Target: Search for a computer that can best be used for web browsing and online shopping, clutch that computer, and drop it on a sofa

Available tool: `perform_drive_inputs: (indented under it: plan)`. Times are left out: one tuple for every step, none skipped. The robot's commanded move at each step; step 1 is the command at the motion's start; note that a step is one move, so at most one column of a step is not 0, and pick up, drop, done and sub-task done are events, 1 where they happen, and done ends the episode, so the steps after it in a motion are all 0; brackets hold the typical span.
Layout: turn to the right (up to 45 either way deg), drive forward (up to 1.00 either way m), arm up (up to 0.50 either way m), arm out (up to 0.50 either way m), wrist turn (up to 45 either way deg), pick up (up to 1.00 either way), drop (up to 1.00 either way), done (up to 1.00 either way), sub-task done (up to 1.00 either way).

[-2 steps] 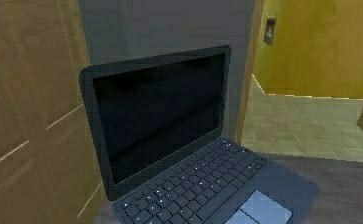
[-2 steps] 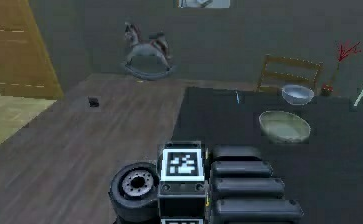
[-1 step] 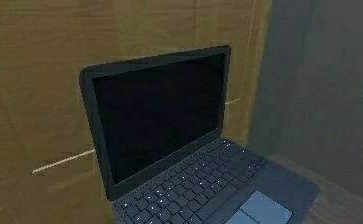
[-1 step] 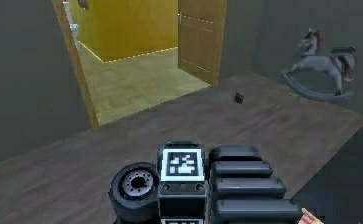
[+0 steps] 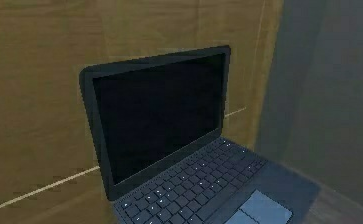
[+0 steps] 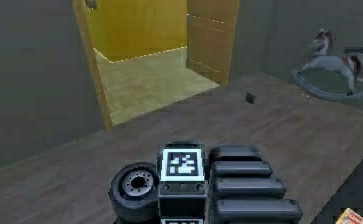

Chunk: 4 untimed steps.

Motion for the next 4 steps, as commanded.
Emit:
perform_drive_inputs:
  plan:
    - [45.0,0.00,0.00,0.00,0.0,0.00,0.00,0.00,0.00]
    - [39.0,0.00,0.00,0.00,0.0,0.00,0.00,0.00,0.00]
    - [0.0,1.00,0.00,0.00,0.0,0.00,0.00,0.00,0.00]
    - [0.0,0.95,0.00,0.00,0.0,0.00,0.00,0.00,0.00]
